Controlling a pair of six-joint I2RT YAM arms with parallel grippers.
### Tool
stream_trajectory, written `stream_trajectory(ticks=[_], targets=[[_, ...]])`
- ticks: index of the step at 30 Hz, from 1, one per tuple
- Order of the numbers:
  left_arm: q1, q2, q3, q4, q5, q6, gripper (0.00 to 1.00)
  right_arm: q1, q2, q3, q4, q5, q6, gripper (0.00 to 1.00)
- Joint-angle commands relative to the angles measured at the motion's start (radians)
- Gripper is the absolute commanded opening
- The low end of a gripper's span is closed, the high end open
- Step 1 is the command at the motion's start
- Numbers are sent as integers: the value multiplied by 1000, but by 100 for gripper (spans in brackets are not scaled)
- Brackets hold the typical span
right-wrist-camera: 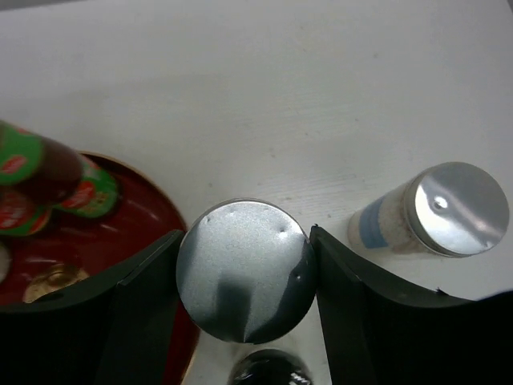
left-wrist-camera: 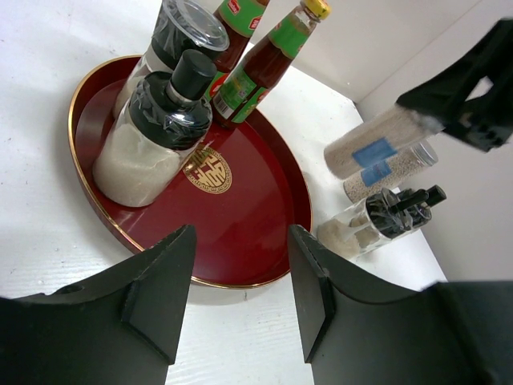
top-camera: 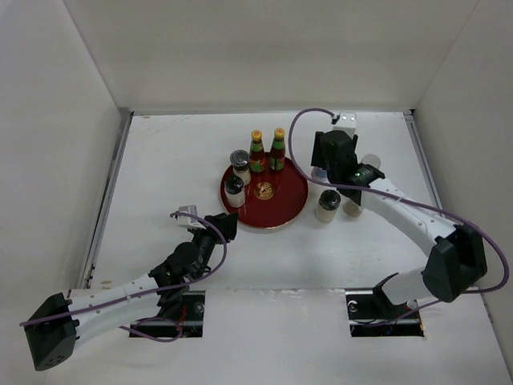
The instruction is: Organize the condiment bottles
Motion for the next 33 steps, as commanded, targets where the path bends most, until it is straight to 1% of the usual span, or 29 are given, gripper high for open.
stream_trajectory(ticks=[1, 4, 8, 17, 20, 22, 25, 27, 30, 33], targets=[[9, 3, -21, 31, 4, -6, 47, 103, -44, 82, 140, 27, -24, 54], [9, 13, -21, 36, 6, -6, 47, 175, 3, 102, 172, 17, -15, 54], [11, 20, -21, 39, 7, -6, 47, 244, 87, 124, 270, -34, -10, 54], [11, 5, -23, 33, 9, -6, 47, 322, 310, 293, 275, -35, -12, 55], [11, -3, -23, 30, 9, -6, 47, 335, 365, 324, 258, -20, -10, 58], [11, -13, -26, 30, 9, -1, 47, 341, 388, 329, 257, -3, -10, 64], [12, -30, -31, 24, 9, -1, 47, 348, 391, 321, 261, 1, -7, 81], [14, -35, -31, 13, 9, 0, 47, 350, 365, 319, 257, 1, -9, 88], [17, -40, -29, 5, 9, -3, 47, 350, 286, 295, 257, 1, -17, 92], [15, -44, -29, 5, 9, -3, 47, 335, 145, 211, 267, 3, -27, 92]])
